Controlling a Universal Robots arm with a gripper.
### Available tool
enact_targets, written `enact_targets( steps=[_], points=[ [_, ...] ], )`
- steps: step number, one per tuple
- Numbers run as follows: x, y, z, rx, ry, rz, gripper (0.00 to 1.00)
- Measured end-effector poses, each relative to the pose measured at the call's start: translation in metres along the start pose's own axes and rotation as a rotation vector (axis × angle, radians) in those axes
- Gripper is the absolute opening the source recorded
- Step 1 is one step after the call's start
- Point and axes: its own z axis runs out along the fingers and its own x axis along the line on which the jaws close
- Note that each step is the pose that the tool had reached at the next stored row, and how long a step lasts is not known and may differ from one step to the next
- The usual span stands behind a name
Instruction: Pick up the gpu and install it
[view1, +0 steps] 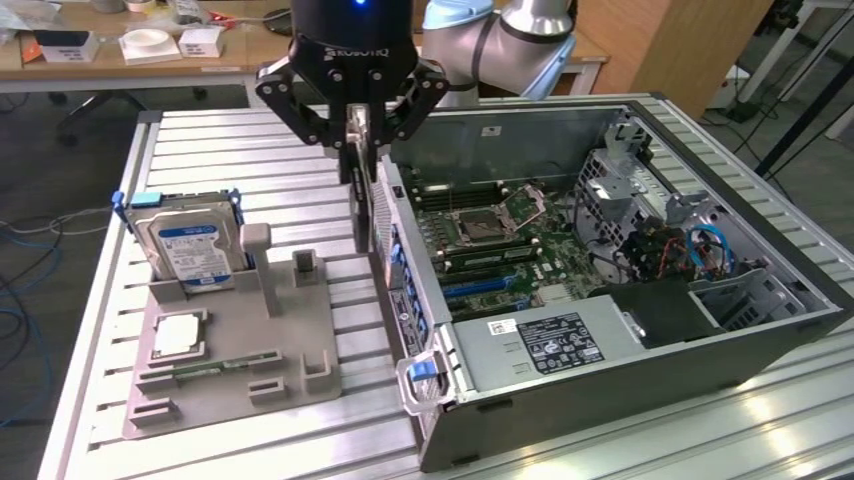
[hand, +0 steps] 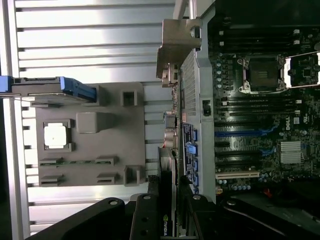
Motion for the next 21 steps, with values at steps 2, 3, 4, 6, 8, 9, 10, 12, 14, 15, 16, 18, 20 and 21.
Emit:
enact_targets(
  steps=[2,3,4,6,8,9,10,12,14,15,16,18,20,21],
  points=[
    [-0.003,0.0005,0.0001,0.0000,-0.0001,0.000,0.26],
    [-0.004,0.0007,0.0001,0.0000,0.0000,0.000,0.26],
    [-0.006,0.0008,0.0001,0.0000,0.0000,0.000,0.26],
    [-0.011,0.0012,0.0002,0.0000,0.0000,0.000,0.26],
    [-0.015,0.0015,0.0004,-0.0001,-0.0001,0.000,0.26],
    [-0.017,0.0018,0.0004,0.0000,0.0000,0.000,0.26],
    [-0.020,0.0020,0.0004,0.0000,0.0000,0.000,0.26],
    [-0.028,0.0025,0.0005,0.0000,0.0002,0.000,0.26],
    [-0.035,0.0030,0.0007,0.0000,0.0006,0.000,0.26],
    [-0.037,0.0032,0.0007,0.0000,0.0006,0.000,0.26],
    [-0.040,0.0033,0.0007,0.0001,0.0007,0.000,0.26],
    [-0.043,0.0035,0.0009,-0.0001,0.0007,0.000,0.26],
    [-0.043,0.0035,0.0008,0.0001,0.0007,0.000,0.26],
    [-0.043,0.0035,0.0008,0.0001,0.0007,0.000,0.26]
  ],
)
